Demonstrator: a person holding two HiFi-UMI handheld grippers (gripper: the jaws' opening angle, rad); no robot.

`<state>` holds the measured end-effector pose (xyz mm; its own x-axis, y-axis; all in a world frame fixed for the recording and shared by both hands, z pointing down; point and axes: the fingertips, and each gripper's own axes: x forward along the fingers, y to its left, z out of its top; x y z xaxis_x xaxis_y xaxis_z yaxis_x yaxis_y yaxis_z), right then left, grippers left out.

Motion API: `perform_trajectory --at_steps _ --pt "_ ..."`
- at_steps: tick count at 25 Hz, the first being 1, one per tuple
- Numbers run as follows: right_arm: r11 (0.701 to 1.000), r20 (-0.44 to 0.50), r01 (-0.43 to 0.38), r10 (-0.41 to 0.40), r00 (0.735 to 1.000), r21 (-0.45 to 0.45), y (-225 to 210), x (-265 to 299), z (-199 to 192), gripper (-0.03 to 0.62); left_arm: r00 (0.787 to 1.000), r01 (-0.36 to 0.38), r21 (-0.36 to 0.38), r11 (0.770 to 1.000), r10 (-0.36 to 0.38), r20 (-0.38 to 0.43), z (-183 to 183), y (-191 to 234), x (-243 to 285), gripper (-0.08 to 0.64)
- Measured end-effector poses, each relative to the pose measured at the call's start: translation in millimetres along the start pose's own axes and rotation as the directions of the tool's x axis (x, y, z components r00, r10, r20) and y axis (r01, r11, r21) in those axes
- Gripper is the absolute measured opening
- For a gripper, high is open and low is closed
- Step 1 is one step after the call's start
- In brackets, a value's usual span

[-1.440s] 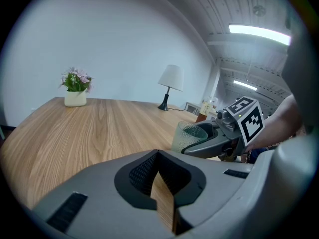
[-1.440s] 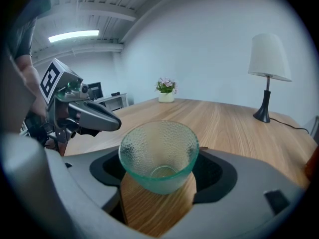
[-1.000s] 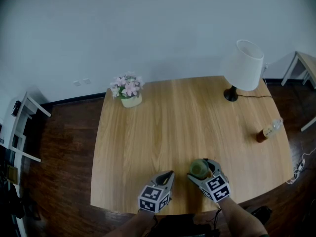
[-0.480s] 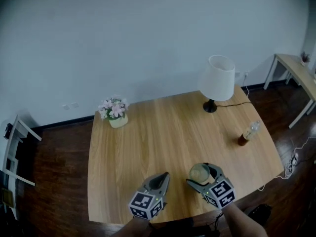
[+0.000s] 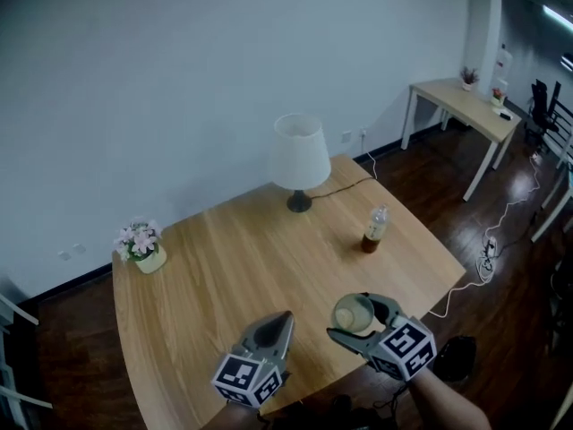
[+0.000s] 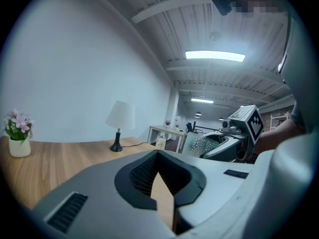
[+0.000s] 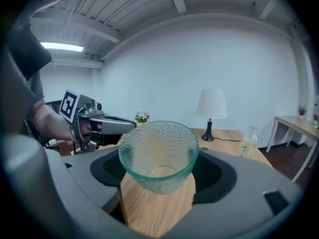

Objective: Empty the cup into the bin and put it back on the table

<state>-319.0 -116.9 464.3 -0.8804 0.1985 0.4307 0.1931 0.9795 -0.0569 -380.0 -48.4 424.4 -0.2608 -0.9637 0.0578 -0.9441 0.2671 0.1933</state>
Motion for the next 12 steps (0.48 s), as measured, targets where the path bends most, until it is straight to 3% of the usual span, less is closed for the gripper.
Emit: perform_trajectory --at_steps 5,12 --pt "0.996 0.048 0.081 -0.082 0.995 0.035 -23 -63 -9 0.390 0.993 0.120 0.031 0.992 -0.119 -0.014 0 -58 27 -0.008" --pt "0.980 0.091 0.181 -0.188 0.978 0.078 -69 -169 -40 0.390 0.981 0.194 0.052 0.980 -0.193 -0.020 -4 -149 72 -0.008"
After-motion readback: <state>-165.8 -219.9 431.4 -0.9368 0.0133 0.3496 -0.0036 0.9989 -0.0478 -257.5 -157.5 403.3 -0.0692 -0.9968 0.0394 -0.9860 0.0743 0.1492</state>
